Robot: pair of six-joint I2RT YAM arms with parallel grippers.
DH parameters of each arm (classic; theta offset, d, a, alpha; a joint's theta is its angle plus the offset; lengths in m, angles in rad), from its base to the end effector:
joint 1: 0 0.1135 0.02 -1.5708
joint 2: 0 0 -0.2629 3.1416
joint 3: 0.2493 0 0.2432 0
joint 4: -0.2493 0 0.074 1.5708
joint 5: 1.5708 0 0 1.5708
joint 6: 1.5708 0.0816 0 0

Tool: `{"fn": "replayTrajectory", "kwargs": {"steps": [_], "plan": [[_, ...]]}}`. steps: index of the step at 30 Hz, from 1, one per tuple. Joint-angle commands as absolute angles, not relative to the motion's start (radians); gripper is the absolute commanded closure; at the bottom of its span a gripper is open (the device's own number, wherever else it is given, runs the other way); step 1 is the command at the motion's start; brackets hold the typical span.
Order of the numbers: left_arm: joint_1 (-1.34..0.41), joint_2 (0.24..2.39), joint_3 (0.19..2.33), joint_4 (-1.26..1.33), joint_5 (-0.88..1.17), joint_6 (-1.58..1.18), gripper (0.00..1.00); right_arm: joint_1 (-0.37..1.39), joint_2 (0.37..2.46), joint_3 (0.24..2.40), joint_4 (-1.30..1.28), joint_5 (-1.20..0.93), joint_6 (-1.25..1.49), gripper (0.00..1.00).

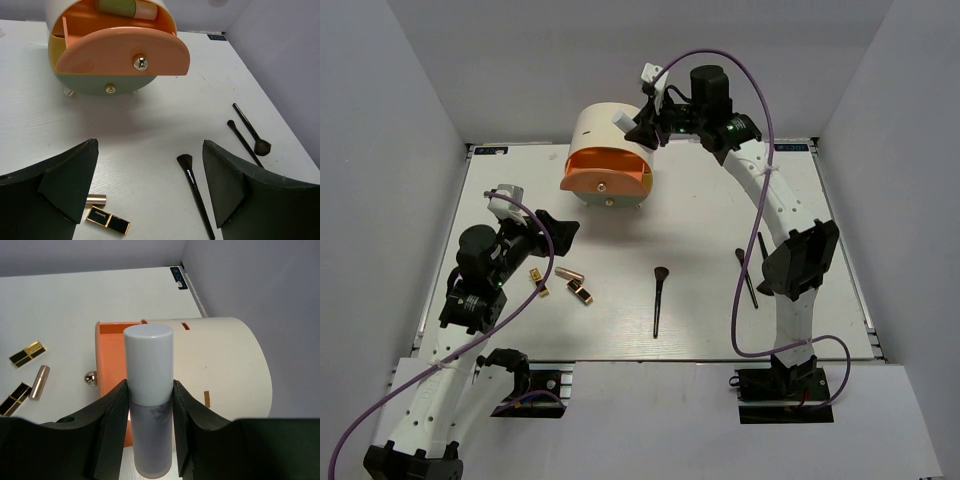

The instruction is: Organize the makeup

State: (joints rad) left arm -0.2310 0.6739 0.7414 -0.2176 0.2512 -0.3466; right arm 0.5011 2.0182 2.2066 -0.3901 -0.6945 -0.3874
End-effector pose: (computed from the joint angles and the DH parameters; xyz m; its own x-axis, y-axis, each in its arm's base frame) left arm 0.1871 -0.0648 0.3304 -0.2935 -0.2690 -0.9173 0.3842 0.8455 -0.3708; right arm 0.4029 0.2802 0.4262 0.1845 -0.2299 -0.9556 -0.9173 0.3087 -0.2514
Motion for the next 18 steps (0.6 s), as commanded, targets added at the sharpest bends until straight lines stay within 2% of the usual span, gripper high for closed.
{"fn": "replayTrajectory", "kwargs": {"steps": [1,18], "plan": [[-0.227,0.669,0.769,-0.221,0.261,-0.334,0.05,0.509,2.009,2.203,-0.364,-0.68,-0.429,1.0],[-0.227,0.644,0.765,-0.253,0.232,-0.33,0.05,0.597,2.097,2.151,-0.275,-0.692,-0.495,1.0]]}}
